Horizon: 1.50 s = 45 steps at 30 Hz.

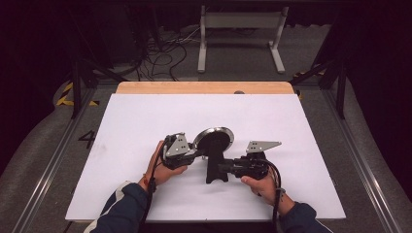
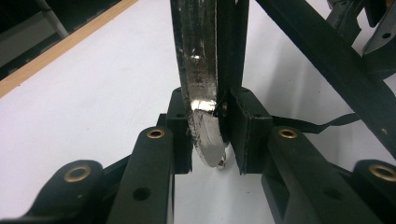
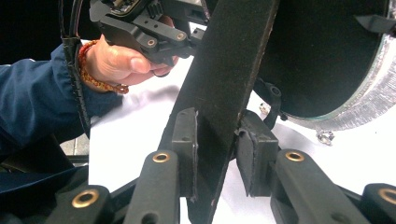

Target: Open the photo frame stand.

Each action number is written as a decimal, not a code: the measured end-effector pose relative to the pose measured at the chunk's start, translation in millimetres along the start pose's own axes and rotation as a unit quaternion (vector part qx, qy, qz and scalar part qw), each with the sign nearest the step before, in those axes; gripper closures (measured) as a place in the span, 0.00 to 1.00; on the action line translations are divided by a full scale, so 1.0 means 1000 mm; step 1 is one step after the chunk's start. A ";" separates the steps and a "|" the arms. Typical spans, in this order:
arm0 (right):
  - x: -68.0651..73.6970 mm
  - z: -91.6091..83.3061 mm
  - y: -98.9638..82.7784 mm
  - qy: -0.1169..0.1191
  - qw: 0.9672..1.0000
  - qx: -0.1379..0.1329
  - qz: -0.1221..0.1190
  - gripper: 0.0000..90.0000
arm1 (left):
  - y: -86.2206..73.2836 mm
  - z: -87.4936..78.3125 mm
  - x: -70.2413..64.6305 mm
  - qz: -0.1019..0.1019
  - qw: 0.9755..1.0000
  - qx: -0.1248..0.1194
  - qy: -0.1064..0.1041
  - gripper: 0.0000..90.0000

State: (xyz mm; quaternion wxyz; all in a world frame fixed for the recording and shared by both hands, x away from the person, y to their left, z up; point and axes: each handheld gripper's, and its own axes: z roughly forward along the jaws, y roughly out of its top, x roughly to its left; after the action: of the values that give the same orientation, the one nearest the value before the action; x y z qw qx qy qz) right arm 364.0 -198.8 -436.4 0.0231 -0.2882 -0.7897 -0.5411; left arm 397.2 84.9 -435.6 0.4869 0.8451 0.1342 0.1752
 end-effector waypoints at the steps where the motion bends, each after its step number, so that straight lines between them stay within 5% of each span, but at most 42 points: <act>1: 0.001 0.000 0.000 0.001 1.000 -0.001 0.000 0.79 | 0.000 0.000 0.000 0.001 1.000 0.000 0.001 0.80; 20: 0.002 0.003 -0.003 -0.026 0.999 0.019 -0.014 0.81 | 0.002 0.008 -0.006 0.053 0.997 0.011 0.057 0.78; 38: 0.001 0.012 -0.007 -0.046 0.998 0.042 -0.021 0.85 | 0.000 0.015 -0.008 0.062 0.994 0.031 0.083 0.75; 45: 0.003 0.014 -0.009 -0.062 0.997 0.043 -0.030 0.86 | -0.002 0.015 -0.005 0.051 0.996 0.028 0.074 0.75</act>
State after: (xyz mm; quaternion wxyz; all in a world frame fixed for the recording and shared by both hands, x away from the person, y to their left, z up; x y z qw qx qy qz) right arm 360.9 -187.7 -448.1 -0.0293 -0.2962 -0.8201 -0.4887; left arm 398.7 72.0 -444.8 0.4418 0.8489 0.1317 0.2585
